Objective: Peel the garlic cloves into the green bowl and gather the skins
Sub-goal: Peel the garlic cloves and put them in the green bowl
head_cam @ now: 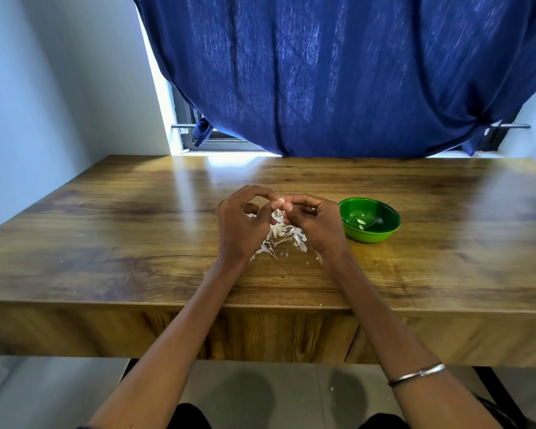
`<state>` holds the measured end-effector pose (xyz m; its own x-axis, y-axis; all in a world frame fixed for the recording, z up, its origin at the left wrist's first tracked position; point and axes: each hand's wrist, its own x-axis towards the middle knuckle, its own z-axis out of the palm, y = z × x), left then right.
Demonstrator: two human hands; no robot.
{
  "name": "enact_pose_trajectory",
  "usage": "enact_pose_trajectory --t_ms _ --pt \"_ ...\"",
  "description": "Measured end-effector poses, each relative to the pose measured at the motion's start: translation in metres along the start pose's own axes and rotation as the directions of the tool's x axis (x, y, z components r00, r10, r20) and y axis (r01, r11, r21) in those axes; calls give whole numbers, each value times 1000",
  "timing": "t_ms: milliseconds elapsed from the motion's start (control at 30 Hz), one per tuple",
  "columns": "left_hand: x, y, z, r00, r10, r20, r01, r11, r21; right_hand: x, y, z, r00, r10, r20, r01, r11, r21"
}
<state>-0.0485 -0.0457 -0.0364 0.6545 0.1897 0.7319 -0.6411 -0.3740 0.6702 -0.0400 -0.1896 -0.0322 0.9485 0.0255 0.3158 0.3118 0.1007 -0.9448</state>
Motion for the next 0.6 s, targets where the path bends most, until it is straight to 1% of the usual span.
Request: enact_pose_trajectory --t_ms 100,167,233,300,433,600 --pt "0 -3 0 998 51 26 -52 997 53 0 0 0 996 -84 -34 79 986 -144" --pt "1 -4 0 997 76 29 -78 994 77 0 3 0 984 -172 -48 152 948 -278" --pt "1 -5 -1 996 88 20 -90 992 88 1 6 0 972 -231 -42 201 909 -366" --pt "2 -7 -2 993 111 27 -114 986 124 3 9 0 963 -266 -39 226 879 -420" --pt "2 -12 -4 986 140 86 -154 970 191 3 12 0 950 -314 -8 266 820 -506" --pt "2 -13 -4 977 178 122 -202 952 229 3 11 1 940 -340 29 301 786 -541"
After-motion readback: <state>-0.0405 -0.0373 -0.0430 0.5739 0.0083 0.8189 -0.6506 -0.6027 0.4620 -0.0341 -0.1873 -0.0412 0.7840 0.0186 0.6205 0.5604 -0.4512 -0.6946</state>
